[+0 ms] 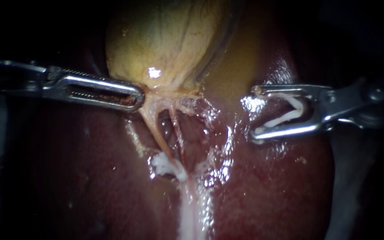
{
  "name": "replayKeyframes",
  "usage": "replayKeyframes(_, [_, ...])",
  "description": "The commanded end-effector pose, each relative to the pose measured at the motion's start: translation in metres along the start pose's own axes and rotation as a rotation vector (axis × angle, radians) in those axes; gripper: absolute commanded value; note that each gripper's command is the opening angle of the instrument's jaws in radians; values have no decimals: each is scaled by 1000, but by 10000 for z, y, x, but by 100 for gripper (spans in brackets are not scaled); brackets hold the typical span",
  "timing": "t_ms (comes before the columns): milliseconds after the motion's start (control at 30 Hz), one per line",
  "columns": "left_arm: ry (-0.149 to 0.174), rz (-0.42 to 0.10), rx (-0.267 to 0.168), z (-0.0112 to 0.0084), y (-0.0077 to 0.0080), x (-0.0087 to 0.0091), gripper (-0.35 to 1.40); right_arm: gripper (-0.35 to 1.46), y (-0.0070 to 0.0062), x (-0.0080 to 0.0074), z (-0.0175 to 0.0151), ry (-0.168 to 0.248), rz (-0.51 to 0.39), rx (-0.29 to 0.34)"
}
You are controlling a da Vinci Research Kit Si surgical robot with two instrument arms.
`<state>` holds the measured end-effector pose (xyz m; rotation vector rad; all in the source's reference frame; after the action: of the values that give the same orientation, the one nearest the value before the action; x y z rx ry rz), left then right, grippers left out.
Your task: Clipping third clip left tube
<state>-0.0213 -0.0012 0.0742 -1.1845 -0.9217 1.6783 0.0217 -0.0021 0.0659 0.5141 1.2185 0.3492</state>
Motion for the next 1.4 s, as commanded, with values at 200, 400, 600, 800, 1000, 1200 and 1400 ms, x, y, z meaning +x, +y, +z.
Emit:
replayKeyframes(200, [0,0,0,0,0,0,-35,49,-12,-9,35,-13,10,20])
replayKeyframes(400, [0,0,0,0,0,0,-35,49,-17,-16,67,-20,23,31])
replayKeyframes(600, [0,0,1,0,1,0,-35,49,-18,-19,89,-19,29,34])
replayKeyframes(800, [1,-1,2,1,3,0,-35,49,-15,-24,107,-22,37,31])
replayKeyframes(1000, [2,-1,2,1,3,0,-35,49,-10,-31,125,-28,44,36])
replayKeyframes(1200, [2,-2,3,1,5,0,-35,49,-9,-41,146,-37,49,49])
replayKeyframes(1400, [2,-2,3,2,6,0,-35,49,-7,-48,165,-49,64,51])
